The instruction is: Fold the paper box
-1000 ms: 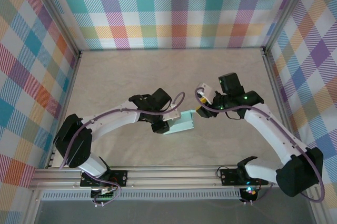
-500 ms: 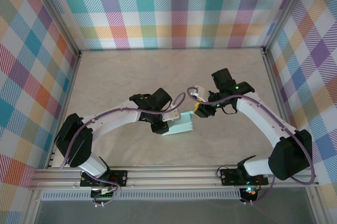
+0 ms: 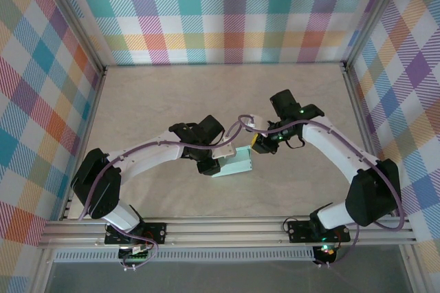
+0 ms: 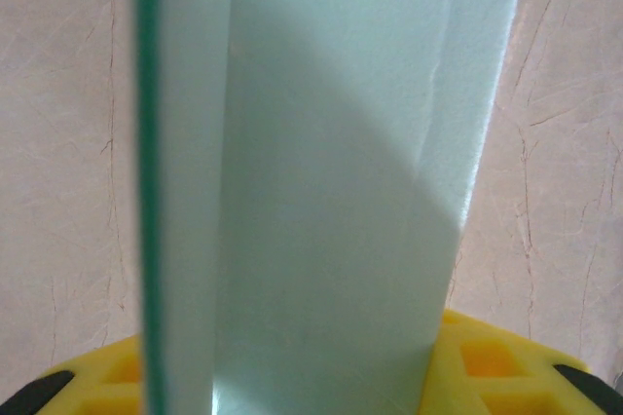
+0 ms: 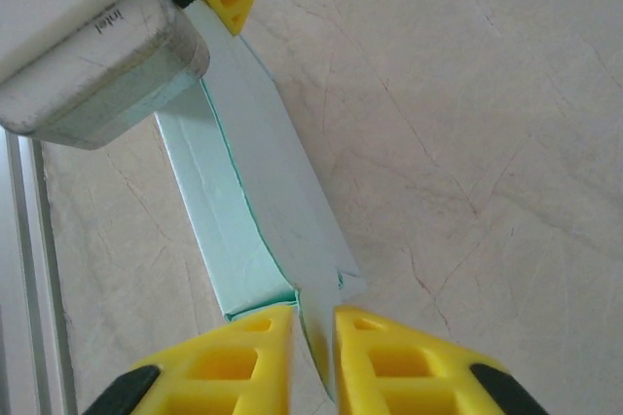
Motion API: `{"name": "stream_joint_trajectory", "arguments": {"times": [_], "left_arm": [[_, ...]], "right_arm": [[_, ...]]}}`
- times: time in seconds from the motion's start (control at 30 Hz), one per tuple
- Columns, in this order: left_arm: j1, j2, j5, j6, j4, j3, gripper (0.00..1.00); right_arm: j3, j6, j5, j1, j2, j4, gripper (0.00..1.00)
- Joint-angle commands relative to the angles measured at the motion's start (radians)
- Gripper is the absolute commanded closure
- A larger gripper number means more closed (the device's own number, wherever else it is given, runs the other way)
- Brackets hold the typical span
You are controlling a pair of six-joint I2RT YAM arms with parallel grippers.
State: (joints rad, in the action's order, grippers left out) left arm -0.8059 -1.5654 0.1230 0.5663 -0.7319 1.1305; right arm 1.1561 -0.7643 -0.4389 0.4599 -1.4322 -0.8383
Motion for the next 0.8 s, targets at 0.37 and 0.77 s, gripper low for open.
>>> {"name": "stream_joint_trajectory", "arguments": {"times": [0.37, 0.77], "left_arm": [[0.003, -0.028, -0.002, -0.074, -0.016, 0.035, 0.65], [-0.024, -0.038, -0.059, -0.101, -0.012, 0.067, 0.63]], "right_arm": [[-0.024, 0.177, 0.067, 0.077, 0.05, 0.094, 1.0], [-0.219, 0.78, 0.353, 0.19, 0.216, 0.369, 1.0]]}}
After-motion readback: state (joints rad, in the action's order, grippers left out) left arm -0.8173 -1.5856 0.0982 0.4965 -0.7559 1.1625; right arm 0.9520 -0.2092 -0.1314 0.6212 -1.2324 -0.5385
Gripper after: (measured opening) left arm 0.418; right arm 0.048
